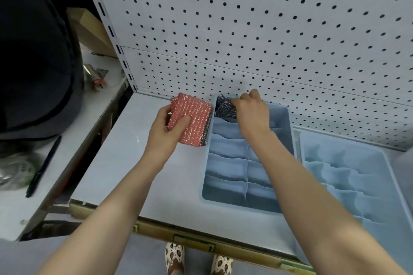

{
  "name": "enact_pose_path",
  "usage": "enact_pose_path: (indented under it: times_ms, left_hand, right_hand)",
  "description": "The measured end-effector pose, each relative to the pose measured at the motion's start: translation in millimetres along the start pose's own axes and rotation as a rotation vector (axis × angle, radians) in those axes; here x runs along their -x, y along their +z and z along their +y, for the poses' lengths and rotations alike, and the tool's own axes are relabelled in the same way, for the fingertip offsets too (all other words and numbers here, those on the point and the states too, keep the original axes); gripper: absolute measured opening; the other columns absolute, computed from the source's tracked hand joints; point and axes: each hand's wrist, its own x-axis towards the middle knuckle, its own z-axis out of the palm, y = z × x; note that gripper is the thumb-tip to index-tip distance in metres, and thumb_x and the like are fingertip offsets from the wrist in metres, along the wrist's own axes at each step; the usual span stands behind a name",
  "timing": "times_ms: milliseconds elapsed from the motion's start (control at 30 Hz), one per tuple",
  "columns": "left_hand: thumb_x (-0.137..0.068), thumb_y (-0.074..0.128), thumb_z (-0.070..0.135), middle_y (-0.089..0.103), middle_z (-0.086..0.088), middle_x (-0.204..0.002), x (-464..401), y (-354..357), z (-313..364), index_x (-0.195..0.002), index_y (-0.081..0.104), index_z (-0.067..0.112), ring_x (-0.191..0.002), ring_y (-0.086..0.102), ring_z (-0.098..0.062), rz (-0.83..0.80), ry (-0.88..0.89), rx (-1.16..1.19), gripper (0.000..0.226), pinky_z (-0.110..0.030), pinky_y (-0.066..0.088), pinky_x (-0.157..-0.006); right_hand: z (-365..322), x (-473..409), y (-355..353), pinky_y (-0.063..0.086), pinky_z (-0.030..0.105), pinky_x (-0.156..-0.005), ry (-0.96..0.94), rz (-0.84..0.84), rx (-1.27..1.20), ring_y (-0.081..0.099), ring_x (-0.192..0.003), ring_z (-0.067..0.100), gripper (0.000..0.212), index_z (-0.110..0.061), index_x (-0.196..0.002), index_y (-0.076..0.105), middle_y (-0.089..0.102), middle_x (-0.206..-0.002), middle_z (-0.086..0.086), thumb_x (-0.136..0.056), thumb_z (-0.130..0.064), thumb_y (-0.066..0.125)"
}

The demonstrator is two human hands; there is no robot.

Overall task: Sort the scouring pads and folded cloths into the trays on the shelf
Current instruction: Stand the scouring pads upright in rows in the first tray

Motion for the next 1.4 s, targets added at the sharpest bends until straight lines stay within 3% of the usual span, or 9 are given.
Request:
enact_pose_path:
  times_ms: [167, 267, 367, 500, 633, 800, 1000, 1167, 1400]
  left_hand:
    - [-0.091, 0.065, 0.032, 0.060, 0.013, -0.115, -0.2, 6.4, 1.1, -0.127, 0.046, 0.033, -0.102, 0.063, -0.008, -0.023, 0.010, -0.026, 0.040, -0.023, 0.053, -0.080]
    - [-0.091, 0.066, 0.031, 0.061, 0.006, -0.119, -1.4, 10.8, 3.0, -0.131, 0.048, 0.027, -0.102, 0.064, -0.010, -0.050, 0.015, 0.001, 0.043, -0.027, 0.055, -0.084]
    - [-0.088, 0.065, 0.036, 0.060, 0.003, -0.125, -0.7, 18.7, 5.9, -0.136, 0.045, 0.025, -0.109, 0.063, -0.014, -0.098, 0.028, 0.065, 0.053, -0.038, 0.055, -0.091]
    - [-0.086, 0.065, 0.041, 0.056, -0.001, -0.128, 0.1, 32.9, 14.5, -0.134, 0.040, 0.034, -0.112, 0.062, -0.019, -0.128, 0.048, 0.114, 0.054, -0.044, 0.057, -0.086]
    - [-0.096, 0.057, 0.029, 0.054, 0.000, -0.126, 4.2, 46.9, 20.6, -0.137, 0.035, 0.030, -0.111, 0.062, -0.019, -0.184, 0.062, 0.145, 0.047, -0.039, 0.060, -0.077]
    - [-0.102, 0.036, 0.044, 0.054, 0.000, -0.130, 10.0, 55.9, 25.0, -0.134, 0.038, 0.036, -0.115, 0.060, -0.017, -0.223, 0.044, 0.138, 0.034, -0.045, 0.057, -0.088]
    - [-0.100, 0.050, 0.015, 0.058, -0.001, -0.123, 10.3, 49.7, 17.2, -0.139, 0.037, 0.030, -0.109, 0.063, -0.019, -0.201, 0.022, 0.176, 0.043, -0.031, 0.059, -0.073]
    - [-0.099, 0.052, 0.012, 0.058, -0.007, -0.126, 6.9, 36.6, 5.0, -0.138, 0.038, 0.023, -0.110, 0.063, -0.032, -0.066, -0.027, 0.152, 0.043, -0.051, 0.057, -0.085]
    - [-0.100, 0.051, 0.014, 0.060, 0.004, -0.114, 5.8, 27.8, 0.9, -0.130, 0.041, 0.026, -0.106, 0.064, -0.021, -0.019, -0.010, 0.103, 0.034, -0.049, 0.056, -0.088]
  right_hand:
    - [4.3, 2.8, 24.9, 0.029, 0.025, -0.043, 0.059, -0.005, -0.067, 0.057, -0.065, 0.035, 0.045, -0.001, -0.071, 0.067, 0.061, -0.061, 0.014, -0.035, 0.027, 0.069]
    - [10.9, 7.1, 24.8, 0.046, 0.034, -0.059, 0.051, 0.075, -0.220, 0.058, -0.080, 0.034, 0.045, -0.005, -0.104, 0.067, 0.068, -0.081, 0.011, -0.063, 0.013, 0.075]
    - [6.7, 16.9, -7.6, 0.050, 0.038, -0.074, 0.271, 0.000, -0.716, 0.061, -0.085, 0.026, 0.014, -0.010, -0.104, 0.068, 0.070, -0.093, 0.009, -0.093, -0.015, 0.061]
    - [-9.5, 35.0, -40.8, 0.056, 0.032, -0.068, 0.477, -0.274, -1.291, 0.068, -0.084, 0.017, 0.027, -0.018, -0.108, 0.064, 0.072, -0.096, 0.009, -0.090, -0.038, 0.068]
    - [-16.5, 50.8, -39.1, 0.058, 0.042, -0.083, 0.592, -0.132, -1.298, 0.070, -0.091, 0.021, 0.056, -0.025, -0.116, 0.051, 0.070, -0.100, 0.004, -0.073, -0.037, 0.085]
    - [-19.8, 60.5, -48.8, 0.058, 0.040, -0.087, 0.627, -0.115, -1.336, 0.071, -0.091, 0.020, 0.035, -0.010, -0.103, 0.067, 0.074, -0.098, 0.003, -0.077, -0.027, 0.083]
    - [-2.9, 66.3, -50.6, 0.057, 0.036, -0.081, 0.705, -0.136, -1.634, 0.068, -0.085, 0.020, 0.019, -0.011, -0.104, 0.062, 0.071, -0.096, 0.010, -0.088, -0.006, 0.070]
    - [39.9, 49.6, -40.2, 0.048, 0.028, -0.076, 0.595, 0.102, -0.995, 0.061, -0.081, 0.014, 0.014, -0.017, -0.101, 0.059, 0.066, -0.091, -0.003, -0.091, -0.008, 0.061]
    - [27.7, 16.2, -17.6, 0.038, 0.031, -0.073, 0.139, 0.101, -0.460, 0.060, -0.085, 0.027, 0.015, -0.015, -0.100, 0.072, 0.072, -0.092, 0.002, -0.085, -0.012, 0.069]
